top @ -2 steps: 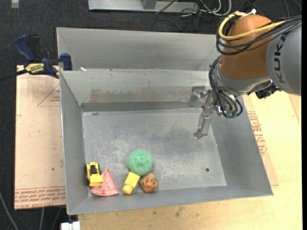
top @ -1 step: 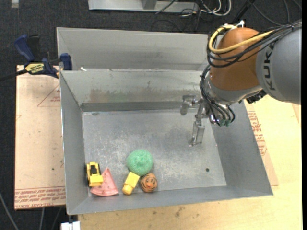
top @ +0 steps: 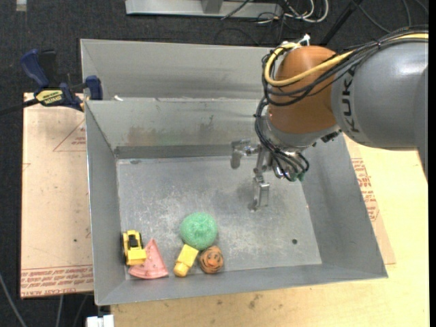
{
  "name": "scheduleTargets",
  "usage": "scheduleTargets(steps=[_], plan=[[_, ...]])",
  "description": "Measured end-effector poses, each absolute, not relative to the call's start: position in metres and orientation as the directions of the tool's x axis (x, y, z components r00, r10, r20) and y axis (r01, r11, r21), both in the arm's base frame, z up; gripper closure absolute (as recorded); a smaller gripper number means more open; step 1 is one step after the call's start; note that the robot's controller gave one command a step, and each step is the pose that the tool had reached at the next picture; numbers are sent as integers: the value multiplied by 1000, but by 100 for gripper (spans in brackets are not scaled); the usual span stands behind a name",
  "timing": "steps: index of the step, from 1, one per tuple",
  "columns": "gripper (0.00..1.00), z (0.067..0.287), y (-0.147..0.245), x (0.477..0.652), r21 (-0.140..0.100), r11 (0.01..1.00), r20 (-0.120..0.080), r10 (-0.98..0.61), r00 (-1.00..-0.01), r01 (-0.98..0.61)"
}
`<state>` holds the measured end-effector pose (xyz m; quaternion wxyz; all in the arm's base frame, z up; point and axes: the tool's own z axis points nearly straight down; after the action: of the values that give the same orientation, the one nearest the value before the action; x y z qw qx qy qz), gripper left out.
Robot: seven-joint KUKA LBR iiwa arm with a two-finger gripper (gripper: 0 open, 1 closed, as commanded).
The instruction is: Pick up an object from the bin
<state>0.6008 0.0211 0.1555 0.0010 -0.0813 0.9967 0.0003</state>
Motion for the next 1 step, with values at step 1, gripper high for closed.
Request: scheduleTargets(steps=[1], plan=[[0, 103, 39, 597, 0, 975, -8, -222, -975, -222]])
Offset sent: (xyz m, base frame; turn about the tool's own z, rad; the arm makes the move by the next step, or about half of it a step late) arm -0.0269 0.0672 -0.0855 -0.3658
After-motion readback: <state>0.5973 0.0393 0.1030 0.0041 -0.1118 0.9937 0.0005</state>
